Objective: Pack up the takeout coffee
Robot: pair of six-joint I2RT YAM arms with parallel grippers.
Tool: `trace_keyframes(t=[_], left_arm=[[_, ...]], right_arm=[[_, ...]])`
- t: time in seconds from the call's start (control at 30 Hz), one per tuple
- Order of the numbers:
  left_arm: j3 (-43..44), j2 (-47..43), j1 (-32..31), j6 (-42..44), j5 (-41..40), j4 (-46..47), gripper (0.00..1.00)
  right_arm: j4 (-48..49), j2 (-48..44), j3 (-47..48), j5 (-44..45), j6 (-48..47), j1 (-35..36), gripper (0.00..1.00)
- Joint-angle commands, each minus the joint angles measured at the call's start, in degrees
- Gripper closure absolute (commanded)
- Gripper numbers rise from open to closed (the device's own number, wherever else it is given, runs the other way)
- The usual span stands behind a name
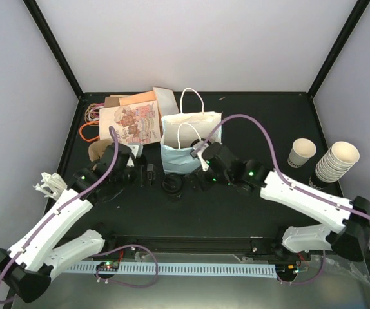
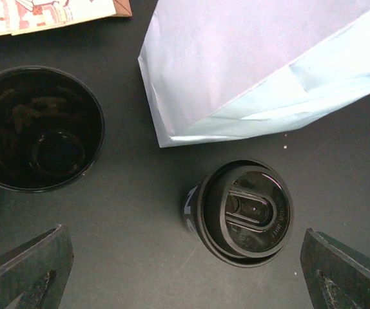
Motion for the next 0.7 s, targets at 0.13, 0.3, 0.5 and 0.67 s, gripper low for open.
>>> trace_keyframes(t=[0.13,0.3,0.5,0.67], left_arm=[[-1.7,-4.6,6.6,2.9,7.5,3.8,0.01],[-2.3,-5.4,8.5,3.6,8.7,4.3,0.01],[-2.6,-5.8,9.9,4.9,9.2,4.1,0.01],[-2.4,-6.1,10.5,5.5,9.6,3.9,0.01]], right_arm=[[-5.0,12.8,10.6,-3.1,-5.0,2.3,0.0],[-7.9,19.5,16.8,-2.3,-5.1,3.4,0.0],[-11.3,25.8,22.6,-0.8,-4.3,5.6,0.0],[-12.8,29.9,25.2,-1.2,-3.8,6.1,0.02]])
